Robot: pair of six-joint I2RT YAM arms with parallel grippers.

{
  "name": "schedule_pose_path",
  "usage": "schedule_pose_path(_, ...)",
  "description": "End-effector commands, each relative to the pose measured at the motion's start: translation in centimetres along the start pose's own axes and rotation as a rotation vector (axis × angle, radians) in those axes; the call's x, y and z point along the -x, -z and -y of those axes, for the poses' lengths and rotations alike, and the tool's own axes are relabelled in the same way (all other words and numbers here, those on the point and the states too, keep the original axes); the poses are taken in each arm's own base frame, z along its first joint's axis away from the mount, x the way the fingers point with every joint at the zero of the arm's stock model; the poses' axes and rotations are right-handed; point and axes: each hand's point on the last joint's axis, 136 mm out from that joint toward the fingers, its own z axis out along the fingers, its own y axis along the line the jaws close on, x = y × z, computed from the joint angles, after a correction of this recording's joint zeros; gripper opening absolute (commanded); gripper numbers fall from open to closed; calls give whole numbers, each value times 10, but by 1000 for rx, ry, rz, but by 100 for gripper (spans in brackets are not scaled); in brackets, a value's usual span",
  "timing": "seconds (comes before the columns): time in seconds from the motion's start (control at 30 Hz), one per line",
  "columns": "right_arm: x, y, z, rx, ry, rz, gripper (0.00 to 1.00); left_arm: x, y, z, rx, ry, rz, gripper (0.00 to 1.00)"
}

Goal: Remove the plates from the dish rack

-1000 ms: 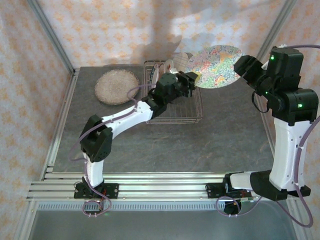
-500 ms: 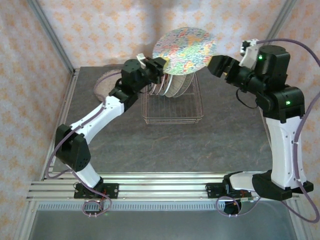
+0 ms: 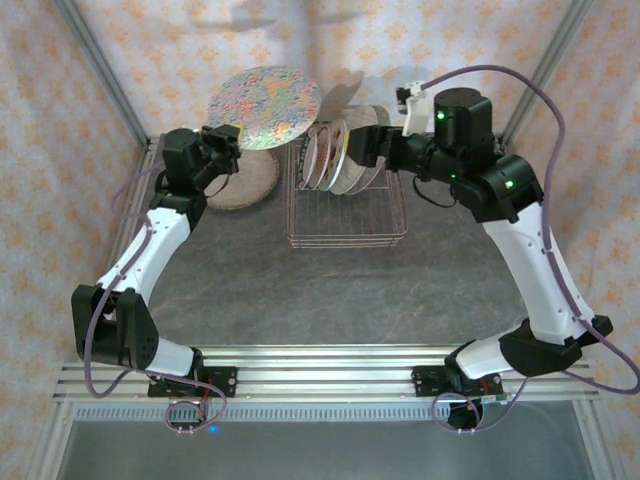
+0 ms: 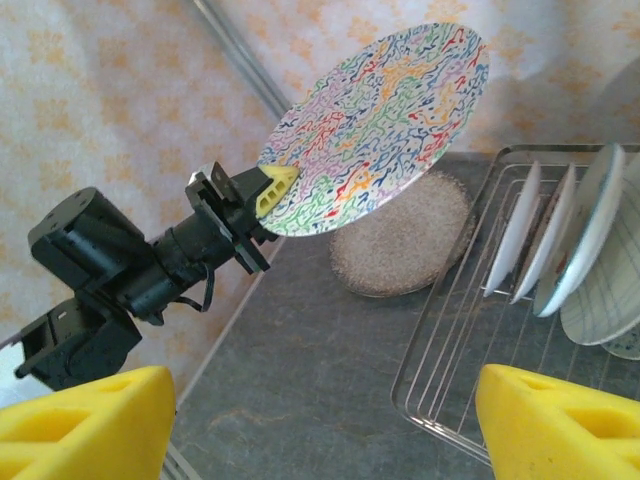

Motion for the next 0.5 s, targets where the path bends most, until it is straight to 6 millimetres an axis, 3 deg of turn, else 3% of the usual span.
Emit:
schedule_pose_path(0.0, 16, -7, -18, 30, 123, 101, 79, 23, 19, 18, -88, -63, 51, 0)
schedule_pose_path(0.27, 13, -26, -33, 89, 192, 171, 82, 84, 29, -23, -49, -89, 205, 0)
schedule_pose_path(0.47, 14, -31, -33, 94, 193, 196, 82, 109, 18, -56, -9, -140, 252, 0)
